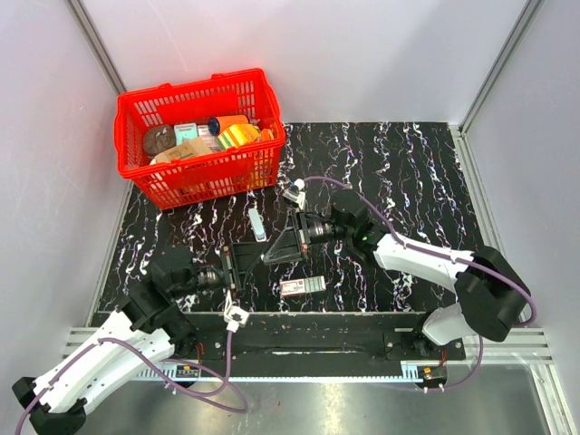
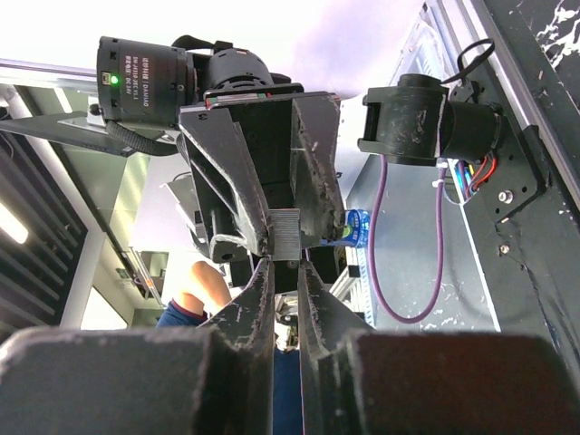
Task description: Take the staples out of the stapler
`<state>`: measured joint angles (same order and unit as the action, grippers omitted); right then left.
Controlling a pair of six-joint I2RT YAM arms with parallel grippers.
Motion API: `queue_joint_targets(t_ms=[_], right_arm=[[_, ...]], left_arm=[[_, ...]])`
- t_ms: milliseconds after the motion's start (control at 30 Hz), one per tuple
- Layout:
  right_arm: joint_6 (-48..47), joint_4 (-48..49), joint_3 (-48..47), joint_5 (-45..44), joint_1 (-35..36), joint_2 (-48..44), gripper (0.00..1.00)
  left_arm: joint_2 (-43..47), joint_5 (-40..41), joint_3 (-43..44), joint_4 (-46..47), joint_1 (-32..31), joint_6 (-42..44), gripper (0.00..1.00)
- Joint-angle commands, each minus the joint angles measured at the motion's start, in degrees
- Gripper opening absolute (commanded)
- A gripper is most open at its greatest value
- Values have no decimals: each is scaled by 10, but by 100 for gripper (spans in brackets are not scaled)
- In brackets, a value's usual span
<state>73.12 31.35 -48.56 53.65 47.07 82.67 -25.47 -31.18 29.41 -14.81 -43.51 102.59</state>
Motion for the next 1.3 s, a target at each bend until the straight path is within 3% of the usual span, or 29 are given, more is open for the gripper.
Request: queue_joint_targets(t_ms=[0,133,533,667,767,833,967,1100,1267], right_arm=[[33,79,0,5,-6,5,4],[36,85,0,2,-5,11,3],[33,71,8,-8,-7,12,3],[-2,16,4,-15,-22,-7,17],[-75,-99,-19,-32,-40,-39,39],[-201,-270,-68,-76,-44,-72,50],[-406,-526,-163,-231,-44,-112,62],[-493,-581,-181,-309,-44,-140,64],[-553,-586,-170,-337,-44,-181,64]], left_arm=[[7,-29,-4,27,-2,3,32],[15,-30,-8,28,-2,0,32],[14,-15,12,15,-2,-35,13],[4,-6,29,-11,-2,-68,8],[-28,12,58,-44,-3,-130,1],[-68,34,92,-82,-2,-184,0],[-186,67,215,-220,-3,-301,0],[-290,20,319,-353,2,-395,0],[-365,-97,409,-462,25,-469,0]])
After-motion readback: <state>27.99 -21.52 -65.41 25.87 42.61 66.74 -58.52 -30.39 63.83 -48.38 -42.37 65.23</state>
